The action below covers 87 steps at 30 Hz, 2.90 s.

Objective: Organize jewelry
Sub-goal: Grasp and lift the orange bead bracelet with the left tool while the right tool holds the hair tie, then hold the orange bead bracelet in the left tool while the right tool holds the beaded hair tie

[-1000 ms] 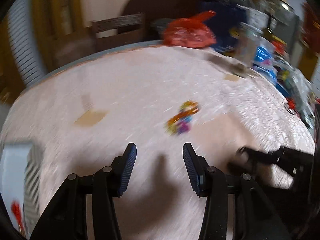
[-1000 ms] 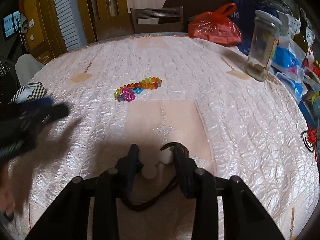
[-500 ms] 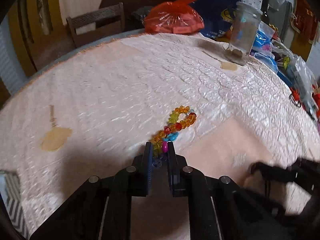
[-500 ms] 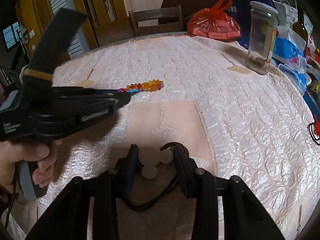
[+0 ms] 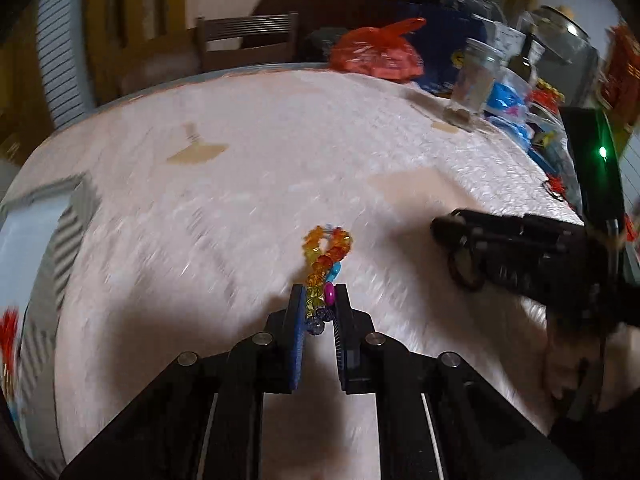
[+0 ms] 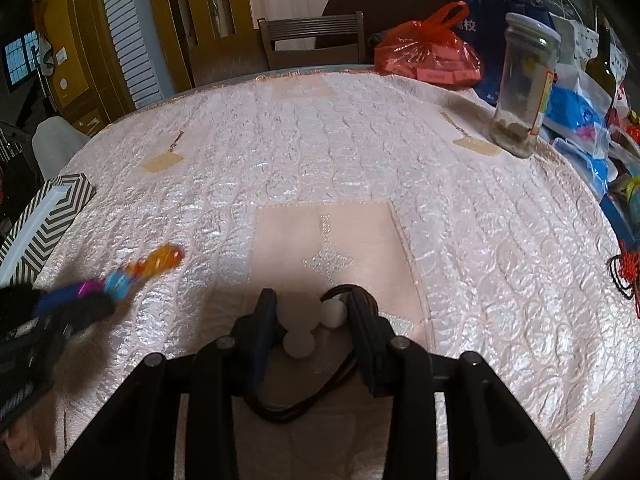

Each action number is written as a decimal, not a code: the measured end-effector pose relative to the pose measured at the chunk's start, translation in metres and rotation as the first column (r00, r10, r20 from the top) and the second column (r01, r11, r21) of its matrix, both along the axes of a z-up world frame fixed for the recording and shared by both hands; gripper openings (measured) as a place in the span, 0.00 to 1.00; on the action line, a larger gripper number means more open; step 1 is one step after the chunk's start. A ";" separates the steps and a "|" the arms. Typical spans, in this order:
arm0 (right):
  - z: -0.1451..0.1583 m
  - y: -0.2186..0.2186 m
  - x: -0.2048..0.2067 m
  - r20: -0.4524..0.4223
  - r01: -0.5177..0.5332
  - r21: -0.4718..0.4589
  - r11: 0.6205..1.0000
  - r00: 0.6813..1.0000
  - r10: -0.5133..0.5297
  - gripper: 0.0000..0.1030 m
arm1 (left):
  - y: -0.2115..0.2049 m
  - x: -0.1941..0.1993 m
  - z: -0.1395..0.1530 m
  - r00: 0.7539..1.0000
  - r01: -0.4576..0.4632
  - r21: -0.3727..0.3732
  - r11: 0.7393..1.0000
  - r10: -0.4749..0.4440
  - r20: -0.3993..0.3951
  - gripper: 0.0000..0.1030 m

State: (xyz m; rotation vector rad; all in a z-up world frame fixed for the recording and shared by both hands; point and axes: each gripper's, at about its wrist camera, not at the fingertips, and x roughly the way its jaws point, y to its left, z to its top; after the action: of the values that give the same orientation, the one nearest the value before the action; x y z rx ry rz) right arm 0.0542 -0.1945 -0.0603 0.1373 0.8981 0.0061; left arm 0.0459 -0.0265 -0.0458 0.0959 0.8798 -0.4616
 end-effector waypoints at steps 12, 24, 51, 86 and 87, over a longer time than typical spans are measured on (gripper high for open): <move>0.000 0.030 -0.016 -0.004 -0.077 -0.079 0.994 0.997 0.077 0.36 | 0.029 -0.017 -0.017 0.997 -0.081 -0.006 0.997 0.081 0.004 0.44; 0.007 0.013 -0.024 0.063 -0.057 0.040 0.998 0.997 0.055 0.36 | 0.037 -0.015 -0.018 0.995 -0.095 -0.066 0.993 0.095 -0.011 0.46; 0.035 0.020 -0.039 0.097 0.016 0.075 0.997 0.995 -0.023 0.36 | 0.044 -0.024 0.038 0.985 -0.166 -0.094 0.982 0.169 0.022 0.43; 0.059 0.038 -0.072 0.187 0.001 0.010 1.000 0.982 -0.003 0.36 | 0.034 -0.038 0.048 0.961 -0.277 0.005 0.961 0.277 -0.008 0.43; 0.059 0.038 -0.072 0.188 -0.001 0.011 1.000 0.982 -0.001 0.36 | 0.034 -0.038 0.048 0.961 -0.277 0.006 0.961 0.277 -0.006 0.43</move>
State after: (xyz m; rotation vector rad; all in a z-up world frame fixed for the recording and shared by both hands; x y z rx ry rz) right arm -0.0177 -0.1569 -0.0012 0.1443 0.7097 0.0238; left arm 0.0079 0.0075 0.0023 -0.0245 0.8859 -0.1979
